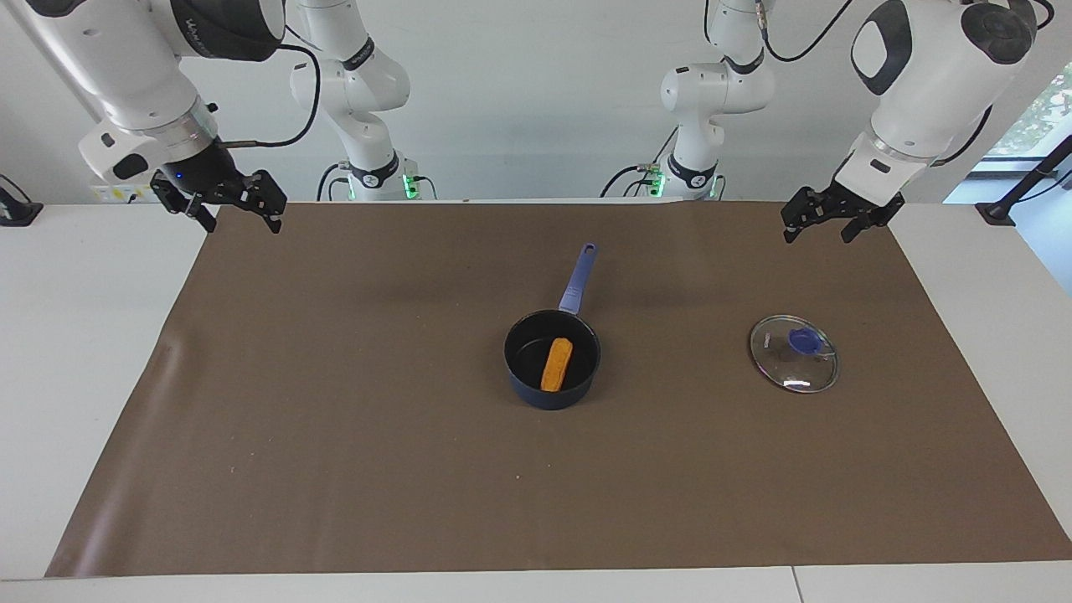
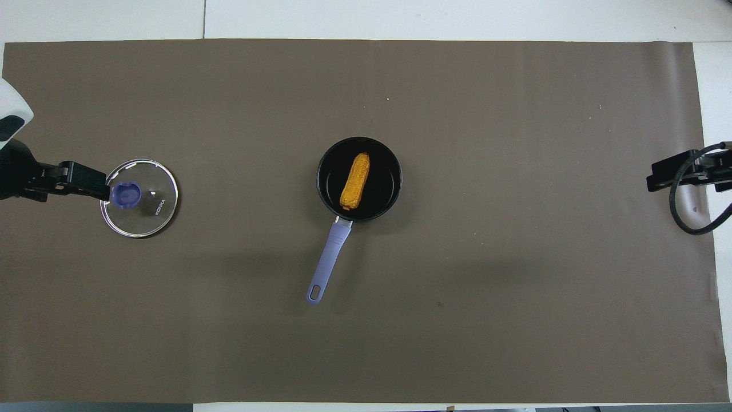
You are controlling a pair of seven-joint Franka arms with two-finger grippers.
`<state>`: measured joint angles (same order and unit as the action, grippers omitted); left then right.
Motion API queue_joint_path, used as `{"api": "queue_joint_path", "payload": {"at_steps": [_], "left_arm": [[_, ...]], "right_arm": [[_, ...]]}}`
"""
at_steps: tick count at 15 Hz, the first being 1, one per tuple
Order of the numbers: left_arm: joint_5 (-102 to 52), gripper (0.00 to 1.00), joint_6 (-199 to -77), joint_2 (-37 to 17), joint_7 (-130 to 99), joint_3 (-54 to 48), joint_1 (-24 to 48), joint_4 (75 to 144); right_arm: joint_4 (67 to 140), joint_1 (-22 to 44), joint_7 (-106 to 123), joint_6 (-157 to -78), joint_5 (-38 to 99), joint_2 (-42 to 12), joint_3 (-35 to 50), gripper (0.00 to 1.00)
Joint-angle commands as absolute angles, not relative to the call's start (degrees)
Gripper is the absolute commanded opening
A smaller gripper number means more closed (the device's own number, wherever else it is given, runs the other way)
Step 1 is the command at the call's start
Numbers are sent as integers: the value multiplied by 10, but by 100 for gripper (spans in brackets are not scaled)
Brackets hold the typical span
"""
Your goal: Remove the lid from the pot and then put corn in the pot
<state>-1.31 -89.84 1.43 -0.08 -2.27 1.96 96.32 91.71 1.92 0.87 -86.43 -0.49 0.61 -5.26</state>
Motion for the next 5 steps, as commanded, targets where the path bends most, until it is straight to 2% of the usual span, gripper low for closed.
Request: {"api": "queue_joint_path", "payload": {"at_steps": [1, 5], "left_arm": [[-4, 100, -882, 9, -4, -18, 28, 947], [-4, 100, -880, 11, -11, -19, 28, 949]], "right_arm": [[936, 25, 18, -863, -11, 22, -58, 100], [931, 24, 18, -875, -14, 17, -58, 100]]}}
